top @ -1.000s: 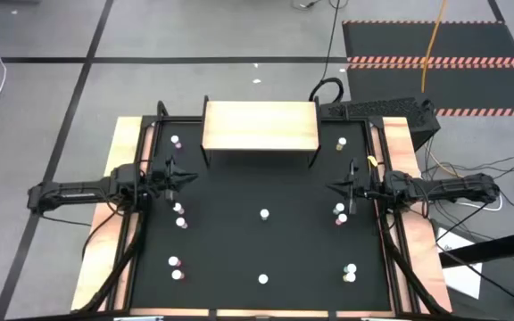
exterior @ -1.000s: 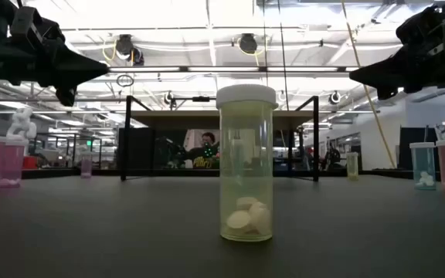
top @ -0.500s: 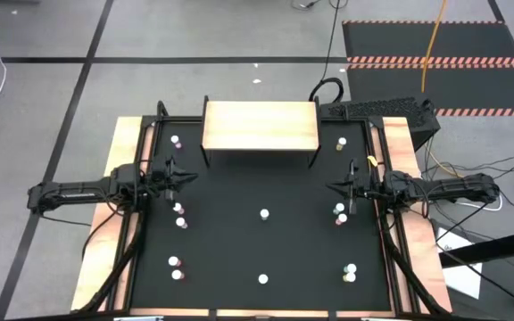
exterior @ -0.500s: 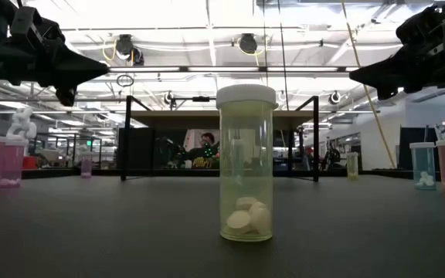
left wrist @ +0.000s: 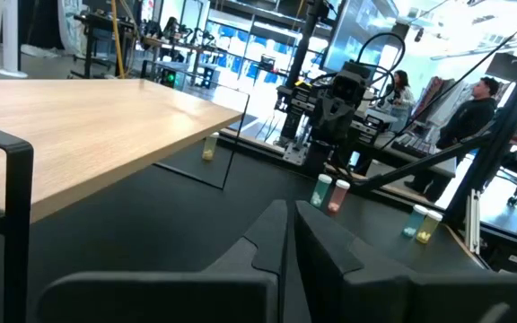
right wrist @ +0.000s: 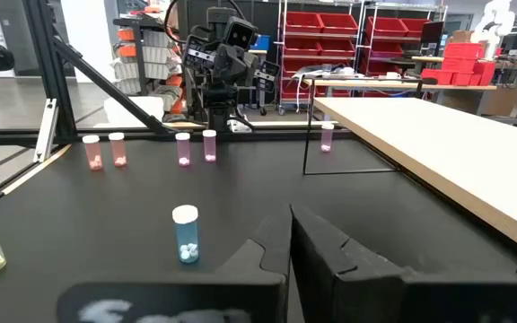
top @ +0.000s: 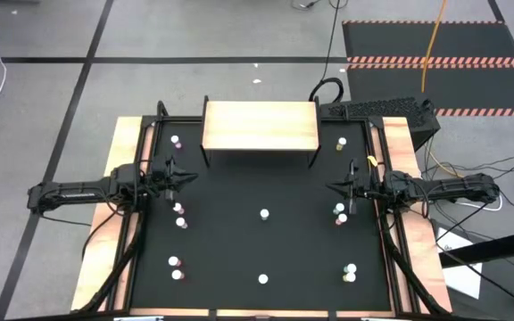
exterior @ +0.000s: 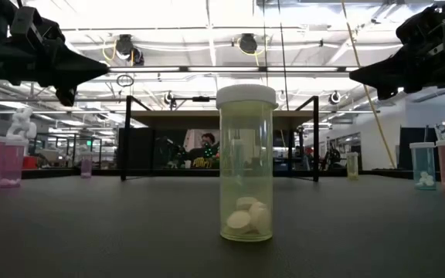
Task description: Pick and place medicine bottles onto shelf by color
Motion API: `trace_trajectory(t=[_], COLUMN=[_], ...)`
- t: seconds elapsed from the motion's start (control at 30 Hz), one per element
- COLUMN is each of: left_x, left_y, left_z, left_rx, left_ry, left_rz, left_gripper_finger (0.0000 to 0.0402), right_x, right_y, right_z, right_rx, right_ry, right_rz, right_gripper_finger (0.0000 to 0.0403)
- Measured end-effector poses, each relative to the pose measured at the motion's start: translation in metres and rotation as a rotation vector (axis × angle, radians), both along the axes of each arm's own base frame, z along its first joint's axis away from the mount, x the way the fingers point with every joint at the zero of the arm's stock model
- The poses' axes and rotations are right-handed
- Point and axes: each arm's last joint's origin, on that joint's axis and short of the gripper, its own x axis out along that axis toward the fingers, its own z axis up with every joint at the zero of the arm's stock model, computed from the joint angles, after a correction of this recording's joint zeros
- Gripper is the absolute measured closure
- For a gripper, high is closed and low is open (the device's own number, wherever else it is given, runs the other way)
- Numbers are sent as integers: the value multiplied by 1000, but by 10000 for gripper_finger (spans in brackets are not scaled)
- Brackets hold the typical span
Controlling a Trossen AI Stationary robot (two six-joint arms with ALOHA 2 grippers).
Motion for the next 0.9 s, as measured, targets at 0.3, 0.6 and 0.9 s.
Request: trace_trajectory(t=[0.3,0.6,0.9], left_x=[0,0,0], left_y=[0,0,0], left_z=[0,0,5], left_rx=[0,0,0], left_ry=[0,0,-57], left_rz=[0,0,-1], left_gripper_finger=[376,376,376], right_x=[0,-2,-2], right_y=[-2,-7,-9], right_z=[0,2,9], right_rx=[-88,-446,-765], right_ry=[13,98,134], right_rz=[-65,-233,-298], right_gripper_finger=[401,401,401])
